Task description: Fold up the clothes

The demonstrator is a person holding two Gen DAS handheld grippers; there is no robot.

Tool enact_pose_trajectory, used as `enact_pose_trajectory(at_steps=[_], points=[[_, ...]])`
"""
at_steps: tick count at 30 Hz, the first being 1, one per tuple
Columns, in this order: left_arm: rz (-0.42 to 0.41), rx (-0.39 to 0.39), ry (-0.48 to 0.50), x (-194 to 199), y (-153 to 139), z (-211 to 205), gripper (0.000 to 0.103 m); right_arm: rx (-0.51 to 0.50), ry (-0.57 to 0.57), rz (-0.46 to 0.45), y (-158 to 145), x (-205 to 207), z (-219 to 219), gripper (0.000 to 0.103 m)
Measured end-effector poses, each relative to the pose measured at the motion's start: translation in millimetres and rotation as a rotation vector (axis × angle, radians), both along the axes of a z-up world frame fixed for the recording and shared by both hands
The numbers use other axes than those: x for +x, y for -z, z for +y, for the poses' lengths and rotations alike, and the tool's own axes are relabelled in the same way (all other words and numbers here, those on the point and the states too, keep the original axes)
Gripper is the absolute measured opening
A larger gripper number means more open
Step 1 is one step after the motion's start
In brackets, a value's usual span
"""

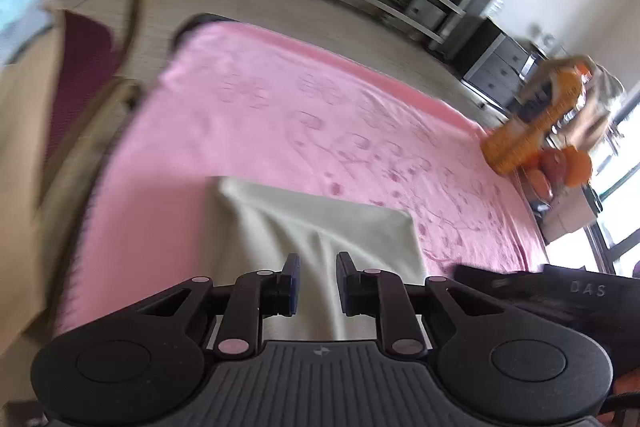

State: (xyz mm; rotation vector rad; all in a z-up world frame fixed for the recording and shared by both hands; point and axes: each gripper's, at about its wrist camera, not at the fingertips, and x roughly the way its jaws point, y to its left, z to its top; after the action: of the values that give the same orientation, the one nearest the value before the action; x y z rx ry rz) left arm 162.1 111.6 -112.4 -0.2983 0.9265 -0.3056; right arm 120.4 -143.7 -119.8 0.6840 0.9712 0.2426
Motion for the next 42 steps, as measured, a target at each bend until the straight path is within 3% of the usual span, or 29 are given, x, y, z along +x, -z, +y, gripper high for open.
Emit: enact_pose_trajectory(at_steps=[3,4,5,6,10,12,13,14,17,20,24,27,28,29,31,34,36,38,42], points=[[0.075,0.071,-0.021,17.6,25.1,-9.2,0.017,0.211,-0.027,0.123,44.0,22.0,12.5,0.033],[0.107,0.071,-0.043,18.0,29.1,-2.0,0.017,0.234,-0.008,0.148,55.6,24.5,9.8,0.03],[0.139,0.071,-0.065,18.5,33.1,5.3,0.013,0.248,0.016,0.17,66.6,26.2,6.0,0.012],[0.171,0.071,-0.087,19.0,37.2,12.6,0.013,0.263,0.04,0.192,77.7,27.9,2.2,0.001],[0.21,0.089,-0.183,1.2,35.3,40.6,0.013,0.4,0.236,0.178,93.7,1.7,-47.4,0.0],[0.21,0.255,-0.269,-14.0,30.9,45.1,0.006,0.296,0.3,0.176,79.9,-13.0,-63.1,0.002],[0.208,0.316,-0.307,-22.2,29.1,48.0,0.006,0.237,0.329,0.175,72.2,-20.4,-70.5,0.023],[0.203,0.29,-0.325,-30.5,25.2,54.0,0.006,0.167,0.346,0.169,63.5,-28.3,-75.0,0.029],[0.136,0.122,-0.295,-53.9,9.3,61.8,0.007,0.181,0.276,0.122,45.2,-46.6,-74.8,0.029],[0.043,0.018,-0.169,-64.2,-1.6,36.7,0.009,0.177,0.177,0.07,26.5,-56.5,-58.9,0.029],[-0.043,0.073,-0.001,-57.1,0.2,-9.0,0.011,0.149,-0.011,0.044,21.2,-50.7,10.0,0.029],[0.031,0.191,0.011,-42.7,23.1,-24.9,0.017,0.034,-0.09,0.049,36.9,-38.7,47.8,0.027],[0.08,0.223,-0.003,-40.8,30.6,-22.5,0.019,-0.005,-0.083,0.055,45.0,-38.2,47.4,0.012],[0.095,0.202,-0.01,-46.2,28.3,-15.4,0.018,-0.044,-0.073,0.06,53.2,-38.4,45.4,0.0],[0.155,0.18,-0.039,-54.2,27.3,-2.8,0.013,-0.029,-0.054,0.055,56.0,-45.6,30.8,0.0],[0.177,0.148,-0.088,-73.5,25.0,15.8,0.013,-0.037,-0.02,0.066,47.0,-60.8,9.7,0.0],[0.145,0.204,-0.119,-95.2,17.9,17.9,0.009,-0.101,-0.01,0.062,33.6,-71.9,2.1,0.0],[0.111,0.238,-0.133,-115.0,10.2,19.8,0.008,-0.18,-0.019,0.072,21.3,-85.4,0.8,0.017],[-0.004,0.141,-0.083,-138.2,-9.4,18.5,0.009,-0.264,-0.09,0.034,5.6,-108.6,8.1,0.019]])
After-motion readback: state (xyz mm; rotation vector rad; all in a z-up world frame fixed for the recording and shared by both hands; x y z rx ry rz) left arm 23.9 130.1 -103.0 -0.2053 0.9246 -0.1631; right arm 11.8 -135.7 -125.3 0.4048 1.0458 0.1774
